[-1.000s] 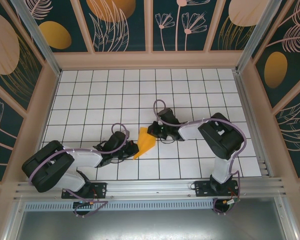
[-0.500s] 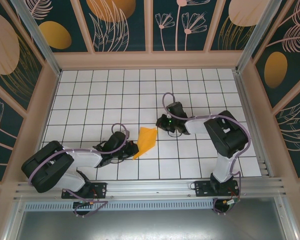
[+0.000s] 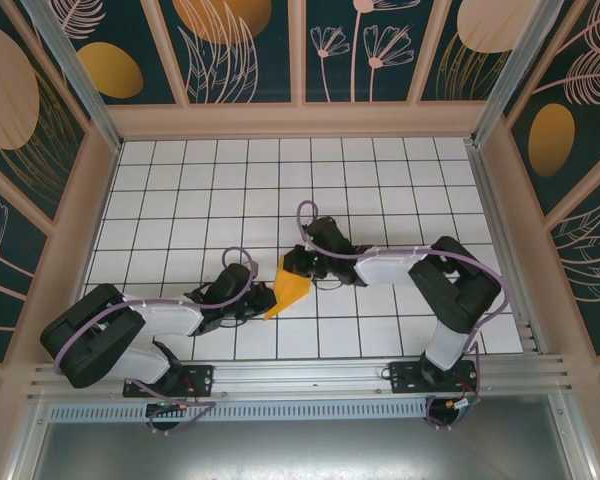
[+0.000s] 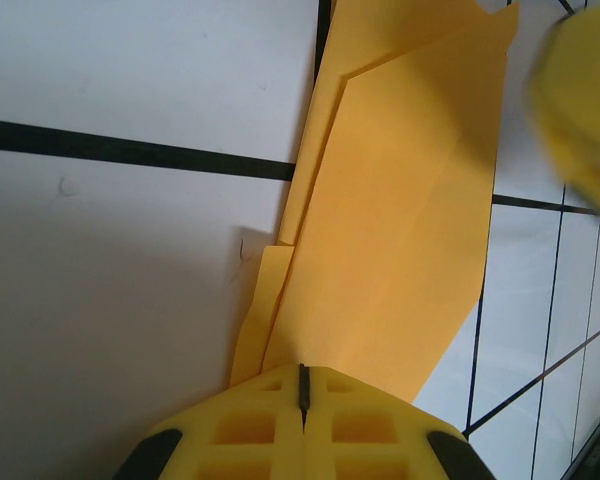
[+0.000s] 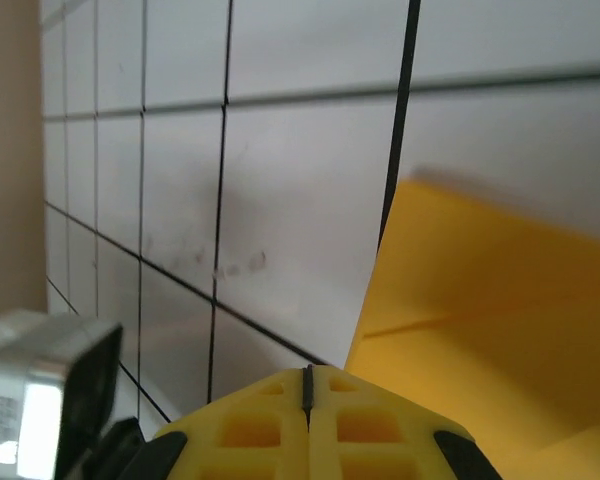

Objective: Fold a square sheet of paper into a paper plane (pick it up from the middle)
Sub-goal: Fourth fold the wing at the center of the table.

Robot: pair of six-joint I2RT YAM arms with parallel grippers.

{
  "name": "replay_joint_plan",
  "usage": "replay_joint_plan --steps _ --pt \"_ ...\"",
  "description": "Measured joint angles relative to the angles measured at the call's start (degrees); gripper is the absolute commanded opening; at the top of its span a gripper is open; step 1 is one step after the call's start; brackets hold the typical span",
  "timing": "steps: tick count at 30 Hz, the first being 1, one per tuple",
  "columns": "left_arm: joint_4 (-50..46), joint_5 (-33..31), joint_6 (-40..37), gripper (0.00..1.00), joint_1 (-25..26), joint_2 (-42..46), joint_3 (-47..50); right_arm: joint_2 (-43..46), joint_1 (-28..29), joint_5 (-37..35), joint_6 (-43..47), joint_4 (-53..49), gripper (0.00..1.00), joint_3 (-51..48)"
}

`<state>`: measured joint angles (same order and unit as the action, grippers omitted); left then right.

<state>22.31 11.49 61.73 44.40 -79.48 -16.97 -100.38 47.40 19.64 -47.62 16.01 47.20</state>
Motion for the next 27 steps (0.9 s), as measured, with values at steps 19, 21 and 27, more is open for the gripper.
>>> replay_joint_plan --steps 19,21,27 --pt "-0.37 -0.17 -0.22 0.00 0.00 0.11 0.00 -4.11 -0.09 0.70 -4.13 5.42 0.02 -3.98" --pt "-0.39 -0.17 -0.35 0.00 0.00 0.11 0.00 -3.76 -2.23 1.36 -3.89 6.25 0.02 -4.85" --pt "-0.39 -0.17 -0.63 0.00 0.02 0.11 0.00 -3.54 -9.44 2.80 -2.49 7.41 0.03 -5.79"
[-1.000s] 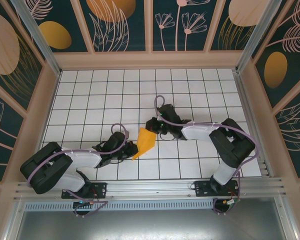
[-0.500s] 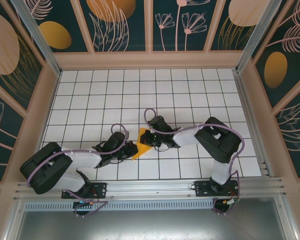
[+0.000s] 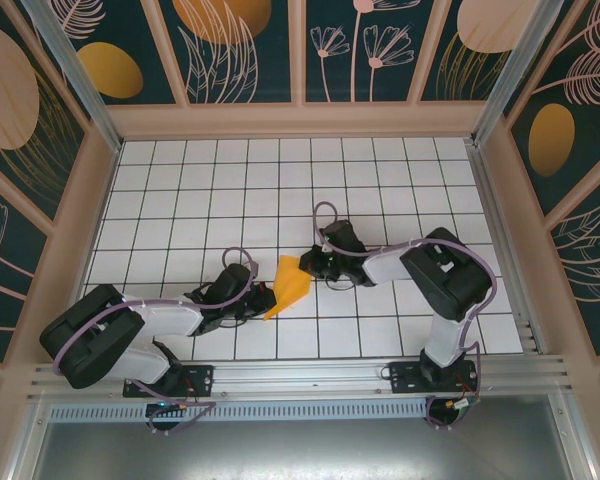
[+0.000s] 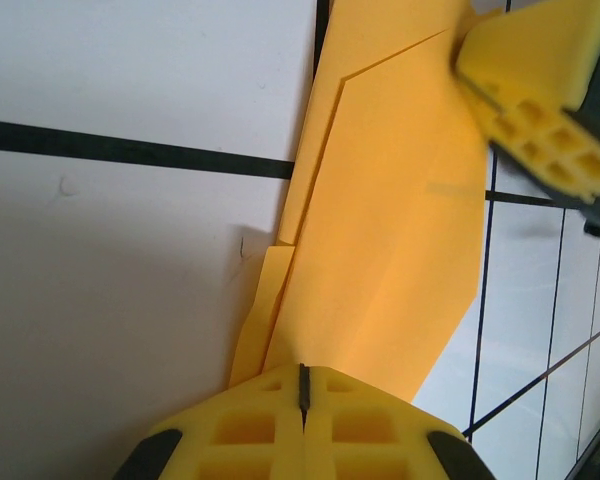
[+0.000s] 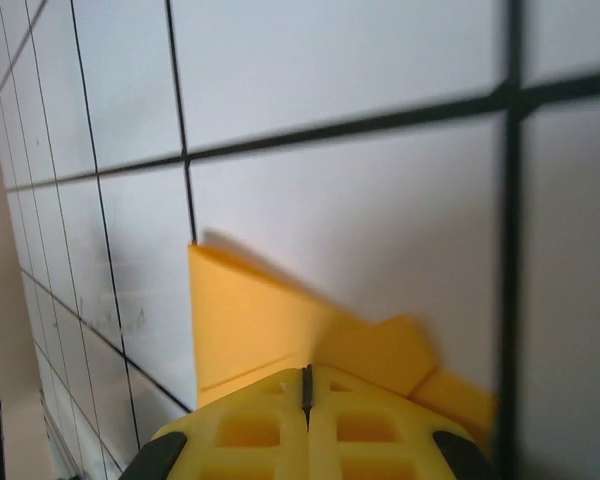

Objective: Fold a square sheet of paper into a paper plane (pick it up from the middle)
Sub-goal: Fourth fold the wing at the center of the table.

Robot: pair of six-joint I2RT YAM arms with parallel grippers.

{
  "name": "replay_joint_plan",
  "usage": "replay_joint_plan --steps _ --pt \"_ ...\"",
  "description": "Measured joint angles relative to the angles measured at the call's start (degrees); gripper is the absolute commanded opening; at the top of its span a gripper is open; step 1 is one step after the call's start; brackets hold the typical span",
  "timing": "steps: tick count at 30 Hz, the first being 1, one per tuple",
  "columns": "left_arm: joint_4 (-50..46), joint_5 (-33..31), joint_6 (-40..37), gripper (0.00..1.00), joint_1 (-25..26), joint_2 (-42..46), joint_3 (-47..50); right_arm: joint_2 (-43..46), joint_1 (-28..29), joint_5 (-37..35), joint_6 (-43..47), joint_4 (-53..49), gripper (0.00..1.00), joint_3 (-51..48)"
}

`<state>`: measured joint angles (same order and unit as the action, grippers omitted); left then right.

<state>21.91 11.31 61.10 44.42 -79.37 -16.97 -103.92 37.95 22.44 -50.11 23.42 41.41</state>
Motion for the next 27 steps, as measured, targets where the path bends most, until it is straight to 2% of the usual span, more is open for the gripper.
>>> replay_joint_plan --steps 6,13,19,24,27 --pt "-0.20 0.00 -0.20 0.00 0.00 0.15 0.00 0.17 -5.31 0.92 1.88 0.74 0.04 -0.44" --pt "-0.68 -0.02 -0.44 0.00 -0.02 0.44 0.00 3.98 -5.90 -0.13 4.87 -4.81 0.05 0.50" --pt "-1.20 -0.04 -0.46 0.00 -0.02 1.09 0.22 8.39 -0.46 -0.76 5.01 -5.53 0.04 2.21" --pt "-1.42 0.00 -0.98 0.00 -0.02 1.92 0.70 5.44 5.55 0.22 3.69 -4.31 0.03 2.38" --pt "-1.84 0.15 -1.53 0.02 -0.02 2.38 0.83 2.21 6.69 0.39 3.04 -4.13 0.03 2.38"
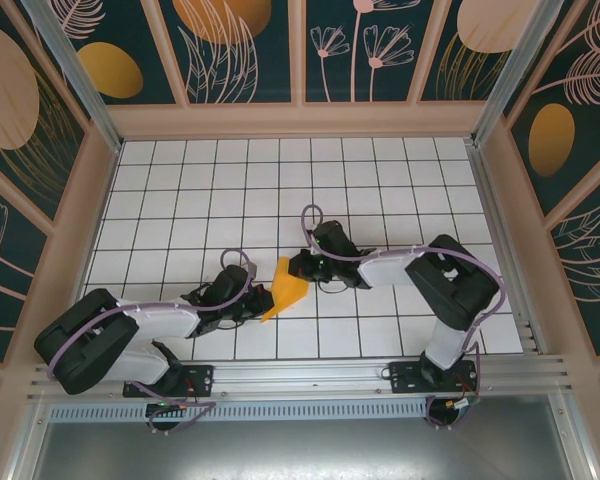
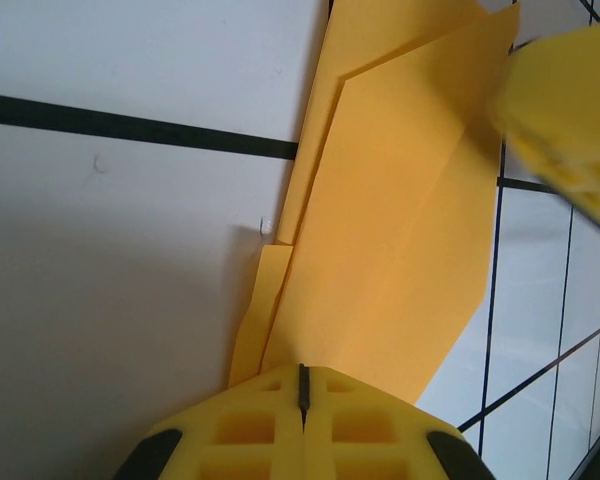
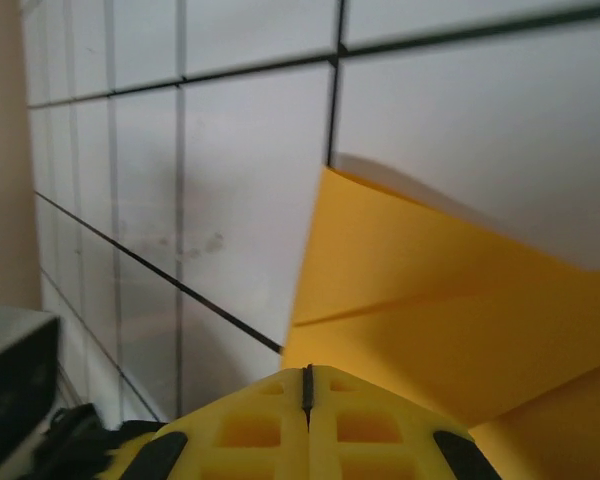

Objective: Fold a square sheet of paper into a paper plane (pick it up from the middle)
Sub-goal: Fourth fold the wing at the center of the table.

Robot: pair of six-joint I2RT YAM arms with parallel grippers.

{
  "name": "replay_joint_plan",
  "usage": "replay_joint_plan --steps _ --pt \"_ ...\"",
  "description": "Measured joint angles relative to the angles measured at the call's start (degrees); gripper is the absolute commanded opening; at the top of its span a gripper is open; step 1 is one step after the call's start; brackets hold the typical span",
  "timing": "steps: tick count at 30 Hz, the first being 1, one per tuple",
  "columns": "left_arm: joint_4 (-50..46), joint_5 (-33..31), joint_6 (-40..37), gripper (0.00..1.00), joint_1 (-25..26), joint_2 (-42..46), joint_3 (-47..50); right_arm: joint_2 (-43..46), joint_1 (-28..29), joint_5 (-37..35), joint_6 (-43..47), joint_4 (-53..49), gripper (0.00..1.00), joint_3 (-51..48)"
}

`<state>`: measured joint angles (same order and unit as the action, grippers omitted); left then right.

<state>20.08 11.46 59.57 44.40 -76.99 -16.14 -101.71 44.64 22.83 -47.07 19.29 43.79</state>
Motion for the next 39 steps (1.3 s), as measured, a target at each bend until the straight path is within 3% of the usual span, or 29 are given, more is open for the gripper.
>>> replay_joint_plan --steps 6,13,18,23,30,39 --pt "-1.97 0.50 -1.20 0.09 0.00 1.09 -0.22 -2.56 -0.13 0.33 -0.37 1.36 0.02 -0.55" --pt "-10.95 0.74 -2.40 0.20 0.00 7.65 -3.67 -2.60 -0.13 0.46 -0.37 4.52 0.02 -2.14" --pt "-10.19 1.81 -2.05 0.13 0.00 8.37 -7.28 -2.60 -0.13 0.46 -0.28 5.86 0.02 -2.71" --pt "-7.98 1.99 -0.09 0.02 -0.28 1.84 -9.29 -2.60 -0.13 0.46 -0.20 5.88 0.02 -2.73" --pt "-1.36 4.28 3.10 0.01 -0.50 -6.78 -9.31 -2.60 -0.13 0.44 -0.22 6.12 0.02 -2.84" --pt "0.22 2.99 3.72 0.01 -0.50 -8.33 -9.31 -2.60 -0.13 0.46 -0.20 6.64 0.03 -3.08"
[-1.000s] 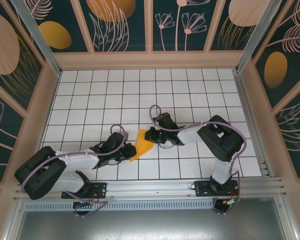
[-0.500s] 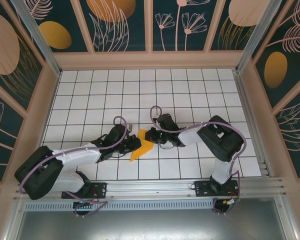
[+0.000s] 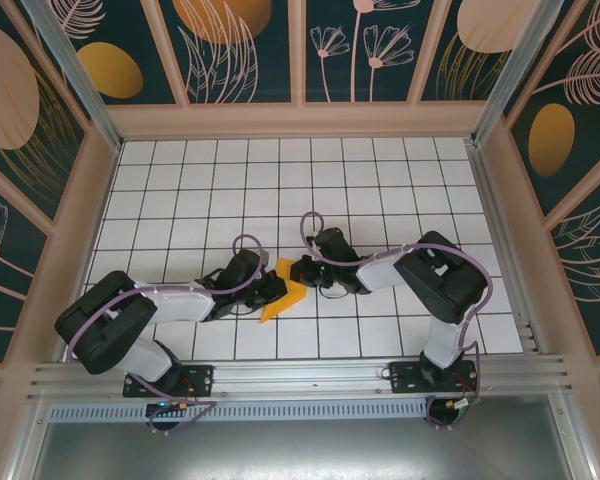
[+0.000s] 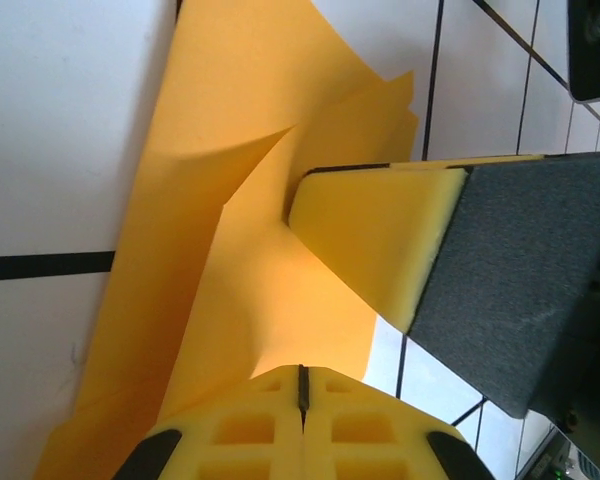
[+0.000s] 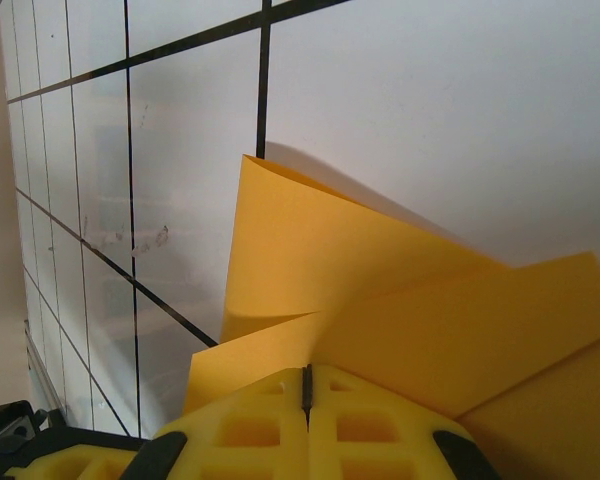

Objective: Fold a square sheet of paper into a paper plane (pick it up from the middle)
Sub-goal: Fourth fold the wing at the center of the table.

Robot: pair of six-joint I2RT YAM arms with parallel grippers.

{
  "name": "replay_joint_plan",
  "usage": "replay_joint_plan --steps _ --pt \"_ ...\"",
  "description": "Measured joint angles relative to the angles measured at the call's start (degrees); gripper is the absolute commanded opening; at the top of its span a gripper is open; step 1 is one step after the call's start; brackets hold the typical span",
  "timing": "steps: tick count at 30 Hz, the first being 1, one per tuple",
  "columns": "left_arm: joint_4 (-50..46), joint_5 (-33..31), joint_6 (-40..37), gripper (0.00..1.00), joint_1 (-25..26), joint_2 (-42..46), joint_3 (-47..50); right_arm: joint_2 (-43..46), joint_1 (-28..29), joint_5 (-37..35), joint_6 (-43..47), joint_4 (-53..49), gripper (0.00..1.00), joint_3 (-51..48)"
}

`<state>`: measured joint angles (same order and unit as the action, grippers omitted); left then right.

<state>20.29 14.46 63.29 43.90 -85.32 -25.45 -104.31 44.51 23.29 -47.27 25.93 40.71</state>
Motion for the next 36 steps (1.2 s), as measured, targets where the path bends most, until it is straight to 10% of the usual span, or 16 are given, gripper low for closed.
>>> replay_joint_plan --steps 36 --pt "-4.92 2.05 -6.64 0.05 -0.15 3.19 2.93 -0.33 1.22 -0.66 -1.29 -5.05 0.00 2.64"
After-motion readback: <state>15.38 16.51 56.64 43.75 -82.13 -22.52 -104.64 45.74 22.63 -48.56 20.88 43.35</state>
